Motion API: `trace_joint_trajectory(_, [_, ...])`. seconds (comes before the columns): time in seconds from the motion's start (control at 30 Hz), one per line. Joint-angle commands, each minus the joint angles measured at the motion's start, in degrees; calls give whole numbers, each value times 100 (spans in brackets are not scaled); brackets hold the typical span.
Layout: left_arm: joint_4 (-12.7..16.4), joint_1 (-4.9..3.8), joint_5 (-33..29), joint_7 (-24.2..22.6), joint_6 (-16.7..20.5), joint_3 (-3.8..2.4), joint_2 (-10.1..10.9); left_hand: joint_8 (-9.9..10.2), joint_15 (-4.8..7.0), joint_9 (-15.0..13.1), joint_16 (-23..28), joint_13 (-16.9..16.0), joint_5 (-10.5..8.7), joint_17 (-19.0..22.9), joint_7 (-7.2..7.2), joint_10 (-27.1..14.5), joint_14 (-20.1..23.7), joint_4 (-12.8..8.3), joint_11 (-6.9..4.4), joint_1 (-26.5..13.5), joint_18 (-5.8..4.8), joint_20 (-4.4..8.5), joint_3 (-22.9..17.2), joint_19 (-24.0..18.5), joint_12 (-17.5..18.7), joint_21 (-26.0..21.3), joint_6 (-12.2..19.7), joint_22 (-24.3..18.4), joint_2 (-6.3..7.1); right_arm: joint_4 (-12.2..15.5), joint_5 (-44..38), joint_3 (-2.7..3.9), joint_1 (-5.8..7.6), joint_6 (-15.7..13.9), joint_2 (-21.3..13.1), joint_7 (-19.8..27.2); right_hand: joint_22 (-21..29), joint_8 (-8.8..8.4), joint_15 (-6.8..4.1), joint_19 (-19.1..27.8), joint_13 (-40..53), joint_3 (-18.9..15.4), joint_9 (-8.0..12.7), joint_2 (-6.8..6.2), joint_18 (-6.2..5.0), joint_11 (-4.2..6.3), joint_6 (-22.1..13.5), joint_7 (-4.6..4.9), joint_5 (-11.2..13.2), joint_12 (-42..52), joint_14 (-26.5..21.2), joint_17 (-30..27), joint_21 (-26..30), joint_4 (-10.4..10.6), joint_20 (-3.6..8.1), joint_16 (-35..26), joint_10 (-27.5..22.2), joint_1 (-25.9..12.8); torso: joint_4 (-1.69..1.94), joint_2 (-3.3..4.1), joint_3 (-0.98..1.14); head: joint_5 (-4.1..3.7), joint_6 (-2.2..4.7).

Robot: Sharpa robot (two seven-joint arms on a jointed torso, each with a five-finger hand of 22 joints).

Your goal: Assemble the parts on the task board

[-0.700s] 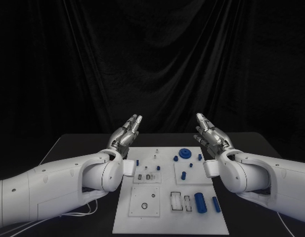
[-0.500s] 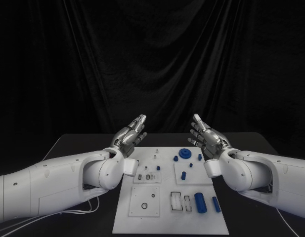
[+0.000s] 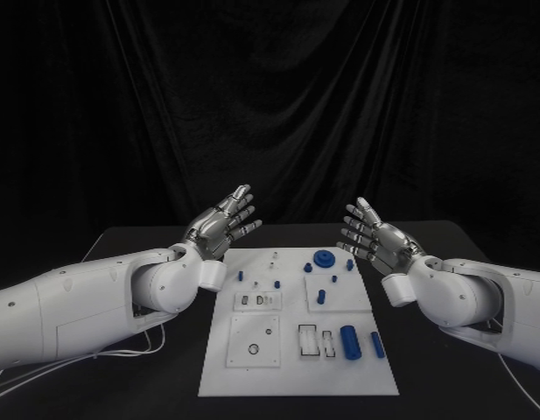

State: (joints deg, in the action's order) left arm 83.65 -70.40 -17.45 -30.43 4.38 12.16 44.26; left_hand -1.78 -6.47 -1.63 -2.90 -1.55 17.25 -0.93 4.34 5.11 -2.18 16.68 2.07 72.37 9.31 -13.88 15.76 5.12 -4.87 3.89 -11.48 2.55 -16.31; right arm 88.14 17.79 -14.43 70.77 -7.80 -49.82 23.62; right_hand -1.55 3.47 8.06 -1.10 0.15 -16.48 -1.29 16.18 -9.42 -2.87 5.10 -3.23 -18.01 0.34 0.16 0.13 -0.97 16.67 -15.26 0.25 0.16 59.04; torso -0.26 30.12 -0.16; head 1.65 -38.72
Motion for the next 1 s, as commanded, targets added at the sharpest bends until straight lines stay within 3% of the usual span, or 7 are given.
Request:
trace_joint_trajectory(0.03, [11,11,171,-251,-499,-9,-16,-36,-32,-8,-49,-8,2,-10,47,29,-25,9,28,46,108,-16,21,59,-40,55,-12,15,-27,23,1,25,-8,683,59,132,42,62,-2,-120,33,56,-19,-8,-104,-35,105,134,-103,94,38,27,-75,-2,25,58,20,164,26,-3,1,-50,-96])
trace_joint_trajectory(0.2, [-42,43,202,-326,-540,-9,52,-78,-92,-30,-197,-33,98,-42,-38,147,-152,7,109,108,114,-91,-27,257,-206,192,-200,77,-25,-53,-2,25,-22,904,42,212,-22,100,94,-348,55,65,-32,8,-104,-62,208,261,-125,205,137,65,-210,0,-35,161,37,268,39,0,-2,-26,-220])
trace_joint_trajectory(0.33, [-76,88,210,-433,-558,-9,119,-202,-139,-78,-607,-130,477,-117,-179,577,-529,2,328,324,108,-242,-99,708,-816,466,-613,188,-9,-124,-4,25,-24,1090,34,238,-263,346,293,-1448,194,119,-115,-79,-13,-410,586,340,-304,897,1031,332,-779,-49,-184,864,299,699,35,-2,-5,70,-382])
trace_joint_trajectory(0.43, [-107,130,213,-545,-576,-9,188,-271,-185,-96,-806,-157,618,-146,-237,692,-706,8,390,428,92,-279,-99,980,-1137,614,-789,236,0,-224,-71,25,-16,1240,51,205,-314,595,283,-2401,375,210,-172,-225,76,-636,868,473,-486,2044,1994,572,-1075,-182,-155,1592,655,1366,38,8,-6,315,-680])
trace_joint_trajectory(0.63, [-117,174,427,-814,-558,-9,397,-386,-380,-124,-1656,-232,388,-269,-438,991,-1596,10,543,351,59,-289,8,2023,-1936,1181,-1116,435,-18,-505,-526,26,104,1557,132,60,-275,865,288,-3106,517,227,-209,-343,49,-769,1111,602,-452,3228,2489,670,-1192,-386,-148,1942,846,1870,41,10,-8,426,-1128])
trace_joint_trajectory(0.83, [156,185,692,-1115,-290,-9,779,-483,-461,-154,-1975,-263,473,-284,-582,1185,-1930,9,625,411,-8,-287,11,2247,-2375,1275,-1428,440,-9,-592,-1602,26,483,1063,95,128,-340,1489,195,-4341,521,534,-302,-508,-121,-838,1836,829,32,4104,3886,822,-1574,-1150,-79,2456,1875,2825,37,11,-10,425,-1128])
trace_joint_trajectory(1.0, [543,162,524,-1287,-122,-10,1045,-496,-515,-155,-1868,-220,582,-254,-648,1036,-1754,11,638,408,-65,-289,14,2223,-2280,1255,-1494,418,-14,-461,-2697,25,919,482,-84,35,-371,1844,-9,-5068,369,715,-312,-633,-120,-796,2438,956,-66,4151,4756,824,-1788,-1322,161,2537,2597,3185,32,39,-8,400,-1128])
